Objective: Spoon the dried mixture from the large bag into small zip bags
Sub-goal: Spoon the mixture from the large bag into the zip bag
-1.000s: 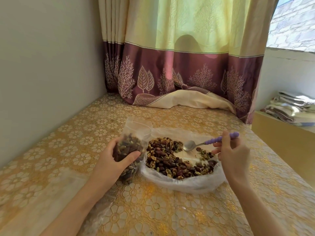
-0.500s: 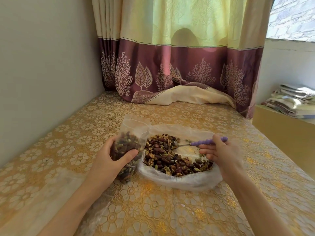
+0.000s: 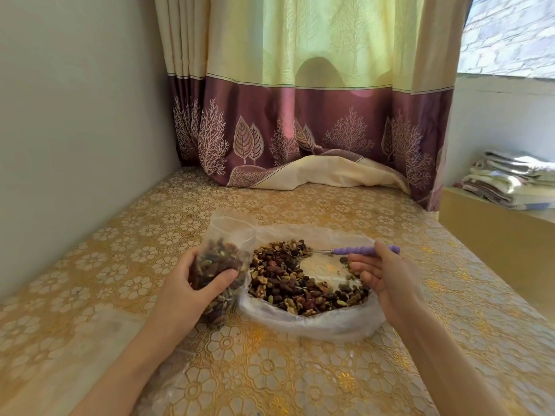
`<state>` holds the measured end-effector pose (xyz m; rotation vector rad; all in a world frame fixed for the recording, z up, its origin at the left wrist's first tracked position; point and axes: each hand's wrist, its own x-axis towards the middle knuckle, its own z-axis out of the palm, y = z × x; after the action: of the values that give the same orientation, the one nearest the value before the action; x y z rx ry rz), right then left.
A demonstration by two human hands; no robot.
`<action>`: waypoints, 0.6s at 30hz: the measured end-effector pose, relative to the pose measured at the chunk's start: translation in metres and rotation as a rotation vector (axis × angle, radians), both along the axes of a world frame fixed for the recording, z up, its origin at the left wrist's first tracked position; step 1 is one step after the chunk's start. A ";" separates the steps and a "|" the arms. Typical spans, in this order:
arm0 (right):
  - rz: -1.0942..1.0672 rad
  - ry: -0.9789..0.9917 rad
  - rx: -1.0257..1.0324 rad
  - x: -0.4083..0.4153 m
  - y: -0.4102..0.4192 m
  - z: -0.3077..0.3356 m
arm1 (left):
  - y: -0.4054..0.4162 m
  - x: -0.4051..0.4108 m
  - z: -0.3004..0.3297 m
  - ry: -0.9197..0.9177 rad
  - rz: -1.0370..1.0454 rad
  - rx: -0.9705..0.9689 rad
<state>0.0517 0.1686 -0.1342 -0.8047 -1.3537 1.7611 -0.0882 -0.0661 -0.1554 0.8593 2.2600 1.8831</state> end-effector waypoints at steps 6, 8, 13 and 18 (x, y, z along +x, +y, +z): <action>0.010 0.050 -0.002 0.001 -0.001 0.010 | 0.000 0.001 0.000 0.046 0.023 -0.041; 0.015 0.072 0.020 0.002 -0.002 0.017 | 0.001 0.002 0.000 0.056 0.025 -0.055; 0.058 0.165 0.120 -0.003 -0.015 0.048 | 0.000 0.003 0.002 0.033 0.013 -0.048; 0.160 0.217 0.188 -0.014 -0.037 0.072 | 0.000 0.002 0.001 0.017 0.007 -0.037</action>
<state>0.0379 0.1316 -0.0623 -0.3998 -1.4413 1.7525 -0.0859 -0.0659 -0.1543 0.8667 2.3024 1.8382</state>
